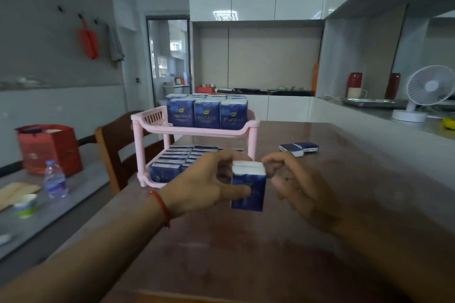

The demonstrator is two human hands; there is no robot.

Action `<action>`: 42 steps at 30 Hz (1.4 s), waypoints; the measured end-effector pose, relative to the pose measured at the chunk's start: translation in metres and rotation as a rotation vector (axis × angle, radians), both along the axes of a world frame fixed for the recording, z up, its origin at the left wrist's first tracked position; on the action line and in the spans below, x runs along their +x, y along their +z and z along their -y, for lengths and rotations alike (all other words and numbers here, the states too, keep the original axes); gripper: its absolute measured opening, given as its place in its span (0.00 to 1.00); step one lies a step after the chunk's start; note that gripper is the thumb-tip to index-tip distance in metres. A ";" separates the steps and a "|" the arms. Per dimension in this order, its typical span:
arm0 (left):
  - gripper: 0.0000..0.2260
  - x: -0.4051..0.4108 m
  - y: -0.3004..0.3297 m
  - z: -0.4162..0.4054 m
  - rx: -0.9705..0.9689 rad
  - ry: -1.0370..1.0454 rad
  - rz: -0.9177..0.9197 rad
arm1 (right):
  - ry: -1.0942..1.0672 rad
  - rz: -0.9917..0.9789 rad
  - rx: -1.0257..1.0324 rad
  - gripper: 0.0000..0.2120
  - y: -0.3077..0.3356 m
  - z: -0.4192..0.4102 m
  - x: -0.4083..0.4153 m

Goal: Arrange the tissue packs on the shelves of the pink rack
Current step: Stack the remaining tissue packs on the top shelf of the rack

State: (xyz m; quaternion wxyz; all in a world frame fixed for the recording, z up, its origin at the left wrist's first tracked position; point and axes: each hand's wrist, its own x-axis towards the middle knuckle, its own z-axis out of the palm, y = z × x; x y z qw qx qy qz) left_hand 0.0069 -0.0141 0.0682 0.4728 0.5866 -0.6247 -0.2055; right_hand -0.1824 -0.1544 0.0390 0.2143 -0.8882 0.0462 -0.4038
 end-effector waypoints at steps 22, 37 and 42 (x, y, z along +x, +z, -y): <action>0.18 0.163 0.121 -0.029 -0.053 0.440 0.039 | -0.456 0.320 -0.320 0.26 -0.022 0.013 0.087; 0.22 0.175 0.107 0.012 0.089 0.453 0.175 | -0.344 0.298 -0.180 0.29 -0.022 0.017 0.089; 0.35 0.174 0.111 0.014 0.194 0.501 0.362 | -0.339 0.280 -0.177 0.32 -0.024 0.018 0.091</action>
